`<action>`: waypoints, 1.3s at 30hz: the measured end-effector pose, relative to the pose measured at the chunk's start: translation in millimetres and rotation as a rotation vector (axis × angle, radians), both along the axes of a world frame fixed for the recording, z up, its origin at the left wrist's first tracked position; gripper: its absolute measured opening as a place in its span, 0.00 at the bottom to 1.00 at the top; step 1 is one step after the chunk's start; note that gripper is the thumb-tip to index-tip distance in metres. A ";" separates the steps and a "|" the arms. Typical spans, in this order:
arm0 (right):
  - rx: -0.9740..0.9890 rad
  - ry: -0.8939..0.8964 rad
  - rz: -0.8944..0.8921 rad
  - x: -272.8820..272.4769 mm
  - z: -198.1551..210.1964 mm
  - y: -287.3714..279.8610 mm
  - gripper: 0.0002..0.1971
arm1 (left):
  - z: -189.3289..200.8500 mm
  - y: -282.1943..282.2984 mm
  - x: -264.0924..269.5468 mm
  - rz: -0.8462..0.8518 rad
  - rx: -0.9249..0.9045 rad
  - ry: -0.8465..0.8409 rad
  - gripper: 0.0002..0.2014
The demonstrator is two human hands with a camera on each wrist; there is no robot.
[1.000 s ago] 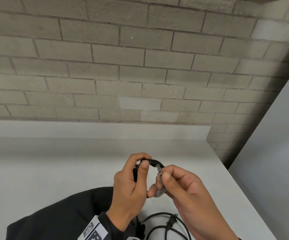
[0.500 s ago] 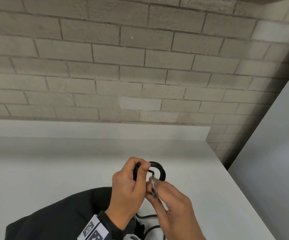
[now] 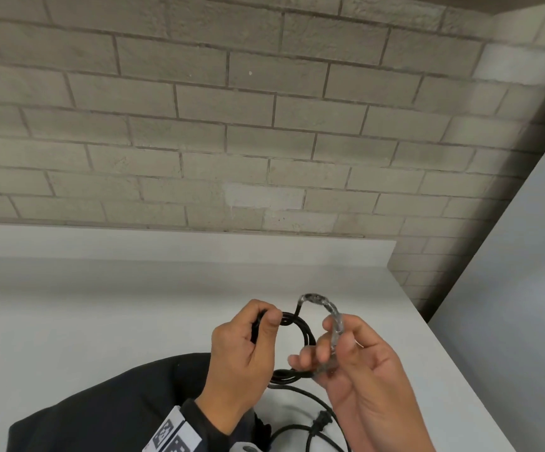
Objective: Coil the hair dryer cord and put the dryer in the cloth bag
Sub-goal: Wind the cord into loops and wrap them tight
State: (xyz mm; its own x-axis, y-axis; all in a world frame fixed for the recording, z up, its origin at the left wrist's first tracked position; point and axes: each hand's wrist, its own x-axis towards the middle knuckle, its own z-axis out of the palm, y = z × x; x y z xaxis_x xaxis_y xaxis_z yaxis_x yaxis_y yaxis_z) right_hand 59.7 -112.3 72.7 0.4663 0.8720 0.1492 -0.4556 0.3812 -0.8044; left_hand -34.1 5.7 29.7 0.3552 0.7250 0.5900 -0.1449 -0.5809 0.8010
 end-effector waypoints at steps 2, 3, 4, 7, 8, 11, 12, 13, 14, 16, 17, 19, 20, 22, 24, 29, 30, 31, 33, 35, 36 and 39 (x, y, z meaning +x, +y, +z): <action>-0.003 0.056 0.003 1.1 0.3 0.7 0.29 | 0.2 -0.3 -2.4 -0.020 0.044 0.024 0.21; 0.001 0.086 -0.002 2.7 1.0 0.7 0.29 | 0.2 -0.7 -3.1 -0.030 0.050 0.036 0.19; 0.011 0.107 -0.006 4.5 1.1 0.5 0.29 | 0.1 -1.1 -3.6 -0.039 0.049 0.048 0.15; 0.032 0.046 -0.058 6.9 -3.8 1.4 0.28 | -0.1 -1.0 -2.7 -0.037 0.059 0.074 0.11; 0.025 -0.027 -0.092 6.0 -7.4 2.2 0.28 | 0.2 -1.1 -1.9 -0.031 0.059 0.076 0.12; -0.093 -0.369 -0.217 -3.4 -19.4 2.6 0.30 | 0.5 -0.1 0.4 -0.012 0.043 0.079 0.15; -0.142 -0.492 -0.253 -8.0 -23.2 2.0 0.30 | 0.2 0.2 1.0 -0.008 0.044 0.083 0.15; -0.186 -0.601 -0.276 -12.5 -27.1 1.2 0.30 | -0.1 0.5 2.0 -0.004 0.052 0.086 0.15; -0.223 -0.707 -0.282 -16.4 -30.5 0.3 0.30 | -0.1 0.3 2.9 -0.003 0.060 0.088 0.16; -0.276 -0.914 -0.280 -22.4 -39.1 0.8 0.24 | 0.3 -1.1 4.9 -0.007 0.069 0.095 0.19; -0.299 -1.013 -0.274 -24.0 -45.5 2.4 0.22 | 0.5 -1.6 5.7 -0.012 0.068 0.097 0.20; -0.317 -1.211 -0.326 -24.3 -56.3 5.5 0.24 | 0.7 -1.7 6.6 -0.018 0.065 0.097 0.21; -0.307 -1.308 -0.378 -23.1 -59.0 7.0 0.25 | 0.3 -1.2 7.0 -0.016 0.062 0.097 0.22; -0.283 -1.476 -0.450 -17.5 -61.3 9.5 0.28 | -0.7 -1.0 8.1 -0.012 0.064 0.096 0.22; -0.249 -1.520 -0.477 -11.4 -59.1 9.6 0.26 | -0.9 -2.4 9.2 -0.003 0.075 0.100 0.21; -0.211 -1.118 -0.434 -6.2 -38.0 -0.1 0.10 | -0.3 -1.8 9.2 0.030 0.117 0.069 0.24; -0.234 -0.929 -0.379 -7.8 -32.5 -3.0 0.08 | -0.2 -1.2 8.8 0.035 0.127 0.060 0.24; -0.233 -0.761 -0.348 -8.8 -27.2 -6.0 0.07 | -0.2 -0.8 8.5 0.044 0.130 0.053 0.24; -0.186 -0.537 -0.321 -8.2 -18.0 -10.2 0.11 | -0.4 0.1 8.1 0.076 0.126 0.042 0.24; -0.123 -0.341 -0.253 -3.9 -13.2 -14.6 0.25 | 0.5 2.3 6.9 0.111 0.120 0.038 0.21; -0.094 -0.257 -0.232 0.2 -10.5 -17.3 0.29 | 1.7 4.4 5.7 0.125 0.117 0.042 0.18; -0.117 -0.171 -0.220 24.0 -2.6 -34.1 0.34 | 4.6 14.0 0.9 0.174 0.108 0.050 0.11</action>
